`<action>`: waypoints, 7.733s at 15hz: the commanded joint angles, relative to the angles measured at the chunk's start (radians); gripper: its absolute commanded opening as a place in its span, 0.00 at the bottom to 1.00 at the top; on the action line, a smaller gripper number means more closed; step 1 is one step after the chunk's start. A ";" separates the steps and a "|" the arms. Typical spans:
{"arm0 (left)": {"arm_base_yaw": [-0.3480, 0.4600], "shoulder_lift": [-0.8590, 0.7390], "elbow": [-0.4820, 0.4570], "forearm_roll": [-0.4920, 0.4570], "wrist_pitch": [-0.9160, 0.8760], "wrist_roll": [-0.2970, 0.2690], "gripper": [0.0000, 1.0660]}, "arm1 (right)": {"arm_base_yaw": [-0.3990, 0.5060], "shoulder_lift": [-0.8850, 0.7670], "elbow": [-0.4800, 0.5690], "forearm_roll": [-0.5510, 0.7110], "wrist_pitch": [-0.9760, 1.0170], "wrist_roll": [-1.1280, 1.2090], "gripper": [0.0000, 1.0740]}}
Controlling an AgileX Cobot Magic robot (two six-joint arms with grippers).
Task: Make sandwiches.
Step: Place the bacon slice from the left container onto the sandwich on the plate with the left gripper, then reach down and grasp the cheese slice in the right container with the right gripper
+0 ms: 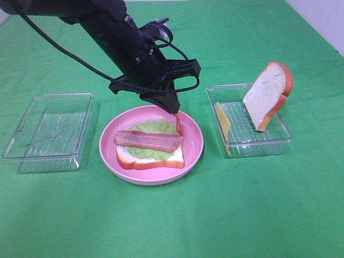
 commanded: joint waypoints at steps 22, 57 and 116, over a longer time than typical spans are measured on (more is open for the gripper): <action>-0.007 0.033 -0.005 0.353 0.107 -0.251 0.87 | -0.003 -0.029 0.002 0.003 -0.004 -0.008 0.72; 0.549 -1.328 0.766 0.438 0.276 0.090 0.94 | -0.003 -0.029 0.002 0.003 -0.004 -0.008 0.72; 0.613 -2.112 1.122 0.423 0.240 0.063 0.92 | 0.326 1.786 -0.975 0.174 -0.072 0.071 0.87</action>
